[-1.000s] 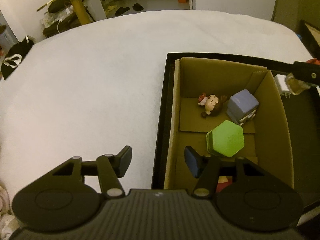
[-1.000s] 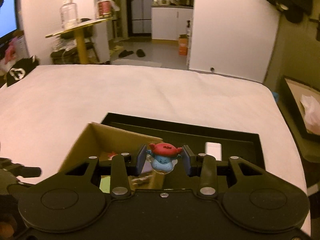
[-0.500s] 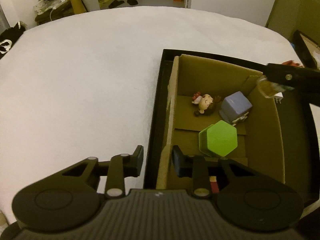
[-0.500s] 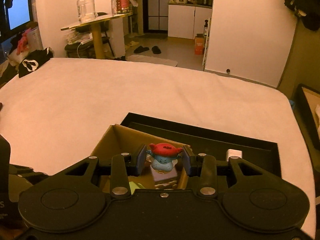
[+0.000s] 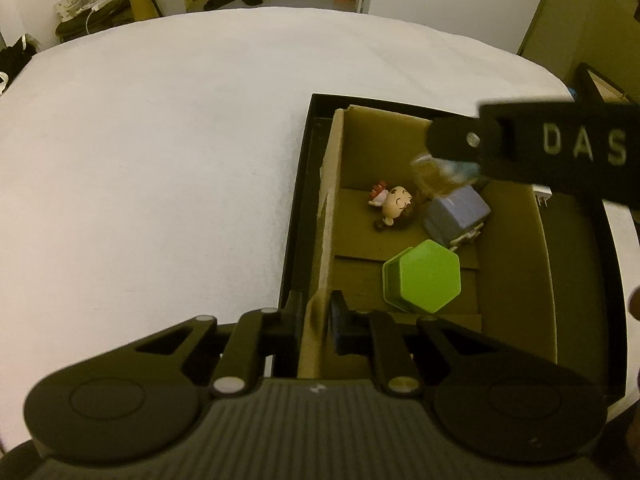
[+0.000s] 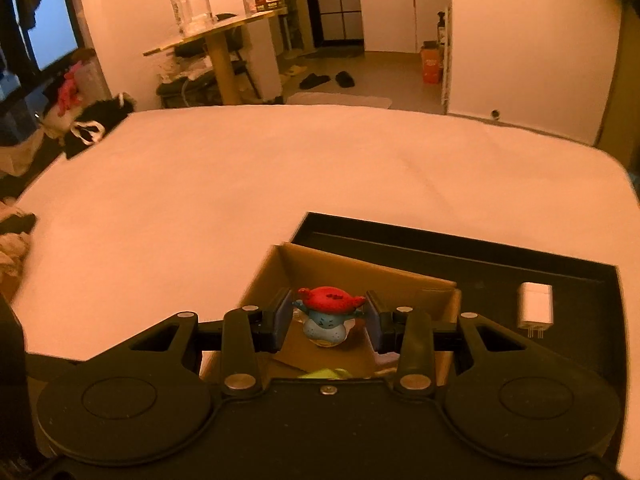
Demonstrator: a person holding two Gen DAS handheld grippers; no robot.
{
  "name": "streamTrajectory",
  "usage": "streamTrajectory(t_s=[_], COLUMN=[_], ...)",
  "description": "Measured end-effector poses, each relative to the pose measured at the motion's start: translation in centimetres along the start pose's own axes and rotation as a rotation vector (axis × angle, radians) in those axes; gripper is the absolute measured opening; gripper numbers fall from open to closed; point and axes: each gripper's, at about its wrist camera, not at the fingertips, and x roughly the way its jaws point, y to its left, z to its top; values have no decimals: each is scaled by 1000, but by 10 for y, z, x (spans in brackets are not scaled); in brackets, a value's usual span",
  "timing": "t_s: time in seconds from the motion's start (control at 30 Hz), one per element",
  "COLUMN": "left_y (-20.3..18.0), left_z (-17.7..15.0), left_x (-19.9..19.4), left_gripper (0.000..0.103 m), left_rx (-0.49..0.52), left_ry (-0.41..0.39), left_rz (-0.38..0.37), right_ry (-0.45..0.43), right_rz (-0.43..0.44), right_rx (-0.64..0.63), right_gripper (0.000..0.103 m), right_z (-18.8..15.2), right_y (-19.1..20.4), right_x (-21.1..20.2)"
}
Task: Organize rigid objects
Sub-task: 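Open the right gripper to drop the blue figure into the box, then move the right tool to the white phone charger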
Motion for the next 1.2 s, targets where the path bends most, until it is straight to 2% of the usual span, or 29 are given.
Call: streamTrajectory(t_s=[0.1, 0.23, 0.7, 1.03, 1.2], left_y=[0, 0, -12, -20, -28], left_z=[0, 0, -1, -1, -3], left_x=[0, -1, 0, -2, -5], left_gripper=[13, 13, 8, 8, 10], left_rx=[2, -1, 32, 46, 79], left_ry=[1, 0, -5, -7, -23], left_rz=[1, 7, 44, 74, 119], right_ry=[-6, -6, -8, 7, 7], right_rz=[23, 17, -101, -136, -161], right_rx=[19, 51, 158, 190, 197], right_gripper=[48, 48, 48, 55, 59], right_z=[2, -1, -25, -44, -49], right_y=[1, -9, -59, -85, -98], right_x=[0, -3, -15, -18, -15])
